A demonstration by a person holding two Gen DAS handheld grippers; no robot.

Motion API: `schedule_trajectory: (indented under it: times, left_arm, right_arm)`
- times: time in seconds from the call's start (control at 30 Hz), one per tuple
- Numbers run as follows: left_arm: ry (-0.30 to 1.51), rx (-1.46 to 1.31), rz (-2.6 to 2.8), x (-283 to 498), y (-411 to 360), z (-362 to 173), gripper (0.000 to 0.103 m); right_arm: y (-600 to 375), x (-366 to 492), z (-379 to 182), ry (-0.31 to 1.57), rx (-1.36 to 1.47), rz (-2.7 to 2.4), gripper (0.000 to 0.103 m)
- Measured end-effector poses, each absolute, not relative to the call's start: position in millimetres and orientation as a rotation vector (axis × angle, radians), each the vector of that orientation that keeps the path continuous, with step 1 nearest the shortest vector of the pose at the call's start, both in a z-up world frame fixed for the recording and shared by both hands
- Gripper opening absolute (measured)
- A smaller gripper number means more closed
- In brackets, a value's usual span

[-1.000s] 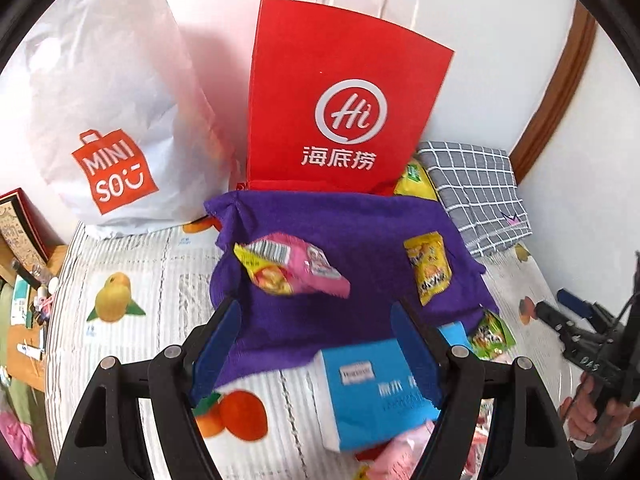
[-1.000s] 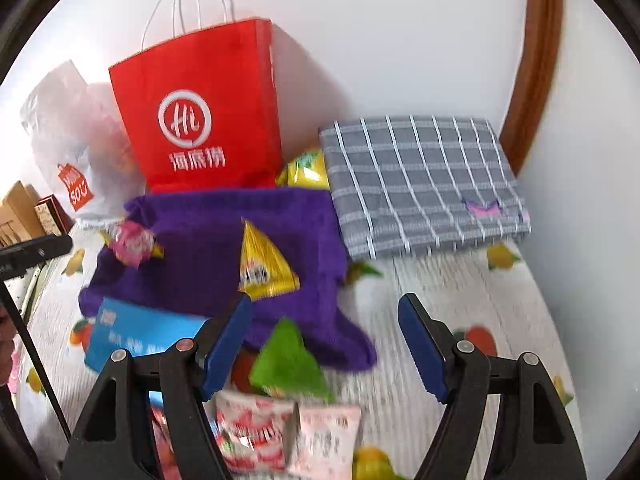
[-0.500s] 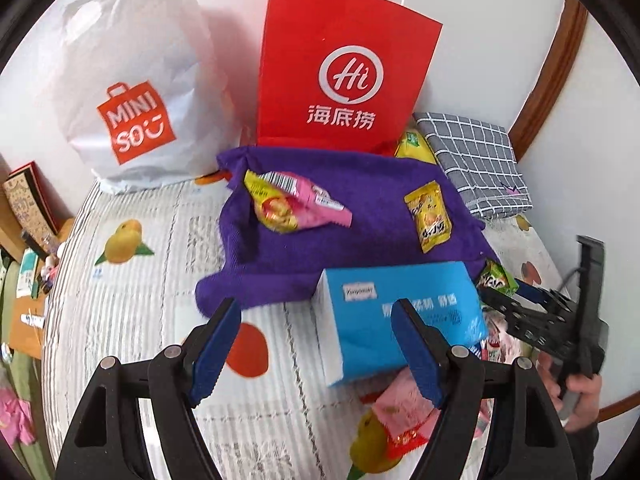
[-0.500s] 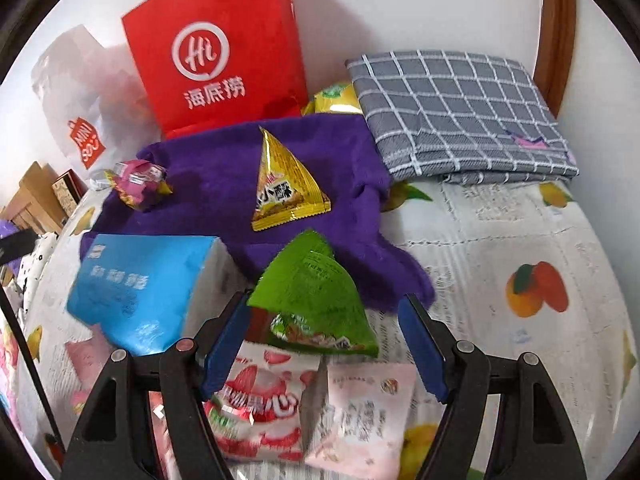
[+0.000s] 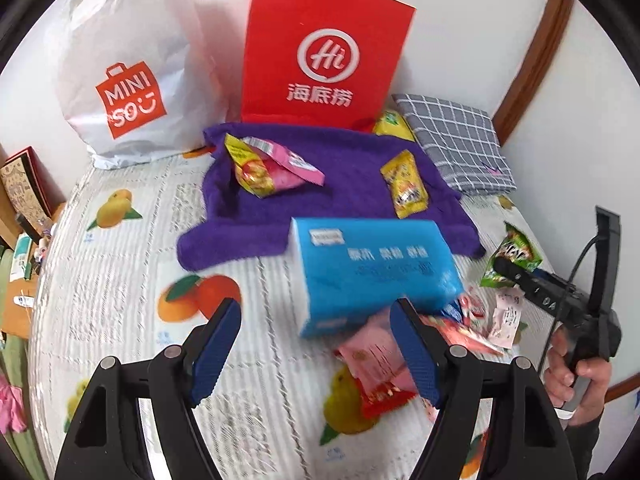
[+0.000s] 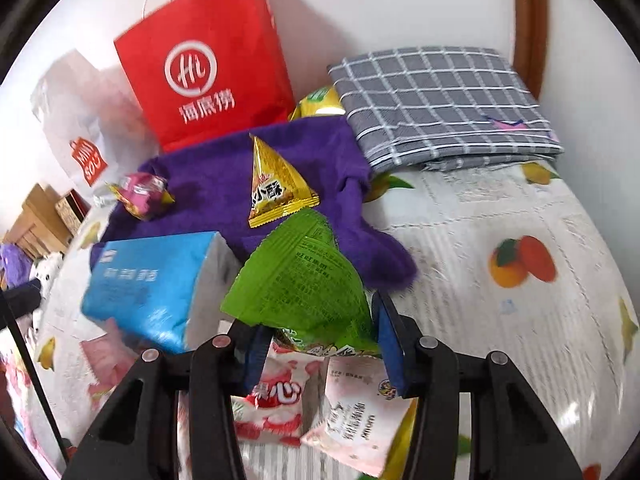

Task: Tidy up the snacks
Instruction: 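Grasp the green snack bag with right tool while left tool grasps pale pink peach bag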

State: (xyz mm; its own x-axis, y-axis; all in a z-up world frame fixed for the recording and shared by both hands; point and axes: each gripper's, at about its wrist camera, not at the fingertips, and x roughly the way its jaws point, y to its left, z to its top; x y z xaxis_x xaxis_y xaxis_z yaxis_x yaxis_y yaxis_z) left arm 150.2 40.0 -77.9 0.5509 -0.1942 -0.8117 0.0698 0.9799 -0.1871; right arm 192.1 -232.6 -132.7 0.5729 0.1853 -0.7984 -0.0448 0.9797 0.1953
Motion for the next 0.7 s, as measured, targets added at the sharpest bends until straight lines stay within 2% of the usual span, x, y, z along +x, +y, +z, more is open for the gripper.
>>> schedule_trajectory:
  times: [0.3, 0.7]
  left_arm:
    - [1.035, -0.168, -0.191, 139, 15, -106, 0.076]
    - [1.074, -0.161, -0.231, 156, -9, -142, 0.076]
  right_arm:
    - [-246, 143, -109, 0.911, 0.175, 0.134, 0.048]
    - [-261, 95, -113, 0.892, 0.141, 0.134, 0.048]
